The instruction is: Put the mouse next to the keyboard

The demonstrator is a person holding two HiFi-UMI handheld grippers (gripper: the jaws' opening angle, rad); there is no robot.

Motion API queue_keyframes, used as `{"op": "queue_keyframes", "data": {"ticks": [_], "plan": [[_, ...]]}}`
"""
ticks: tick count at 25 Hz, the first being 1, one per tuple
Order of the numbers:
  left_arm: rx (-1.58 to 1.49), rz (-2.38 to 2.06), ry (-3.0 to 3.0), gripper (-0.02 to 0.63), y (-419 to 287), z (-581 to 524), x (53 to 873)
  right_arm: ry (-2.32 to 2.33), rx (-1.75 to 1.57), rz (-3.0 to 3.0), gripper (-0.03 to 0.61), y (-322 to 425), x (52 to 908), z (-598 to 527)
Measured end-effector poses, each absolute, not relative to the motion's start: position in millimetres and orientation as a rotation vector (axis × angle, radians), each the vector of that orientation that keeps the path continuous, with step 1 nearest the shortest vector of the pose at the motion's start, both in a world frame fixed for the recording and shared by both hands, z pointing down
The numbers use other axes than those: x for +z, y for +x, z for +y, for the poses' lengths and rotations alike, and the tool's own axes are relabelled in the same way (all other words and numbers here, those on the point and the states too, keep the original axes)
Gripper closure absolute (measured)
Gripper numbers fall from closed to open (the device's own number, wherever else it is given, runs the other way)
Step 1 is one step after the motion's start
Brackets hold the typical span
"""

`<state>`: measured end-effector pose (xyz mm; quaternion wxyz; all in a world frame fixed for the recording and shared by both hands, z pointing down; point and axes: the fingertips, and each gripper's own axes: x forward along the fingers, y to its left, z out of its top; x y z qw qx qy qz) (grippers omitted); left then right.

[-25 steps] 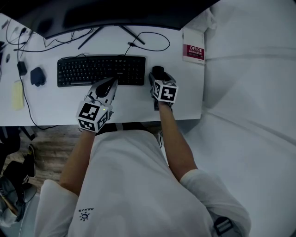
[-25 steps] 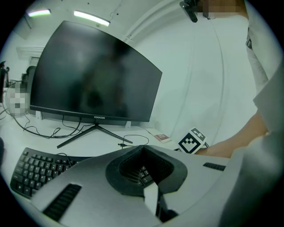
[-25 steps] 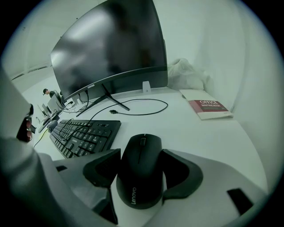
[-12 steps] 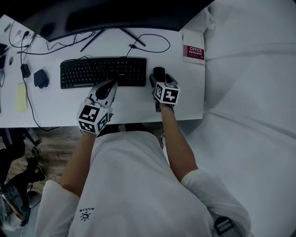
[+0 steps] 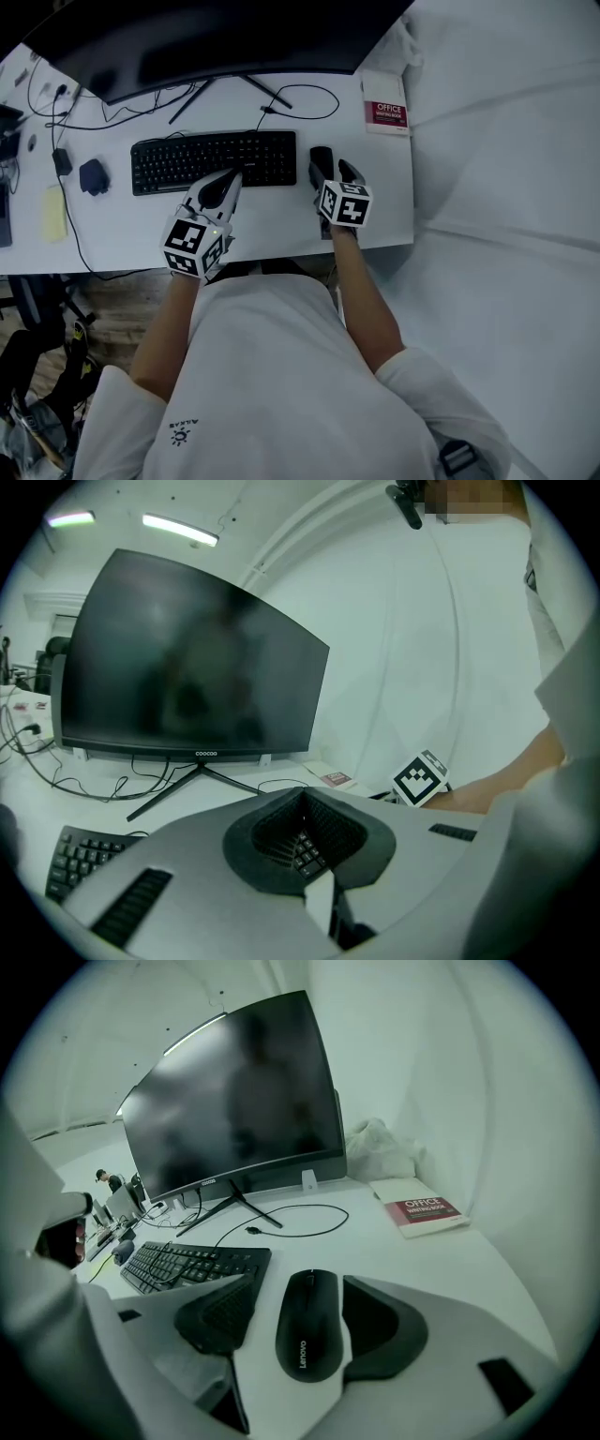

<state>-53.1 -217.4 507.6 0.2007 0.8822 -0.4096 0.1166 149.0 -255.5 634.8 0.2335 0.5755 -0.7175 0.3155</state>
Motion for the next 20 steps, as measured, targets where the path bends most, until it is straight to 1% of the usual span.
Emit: {"op": "queue_keyframes", "data": {"ticks": [1,2,7,9,13,20], "plan": [[0.319,-1.144,2.473,0.601,-52.9,-218.1,503.9,1.589,0.861,-1.976,0.298,149.3,630.6,-253.4],[0.313,-1.143,2.481,0.601,-52.9,-218.6,500.5,1.596,0.854,-1.982,0.358,149.7,626.4,-251.1],[0.295,-1.132,2.521,0.601,-54.3,-220.1,486.3,1.605,0.830,-2.036,0.483,149.5,603.9,-237.3],[0.284,-1.130,2.534,0.601,-56.0,-220.8,480.4,1.598,0.829,-2.065,0.516,148.8,593.3,-231.3],[0.266,-1.138,2.561,0.603,-60.3,-223.1,465.2,1.592,0.820,-2.127,0.546,149.2,567.5,-221.9],[0.213,-1.141,2.604,0.601,-62.3,-222.9,435.2,1.631,0.740,-2.264,0.560,150.4,503.5,-205.2]]}}
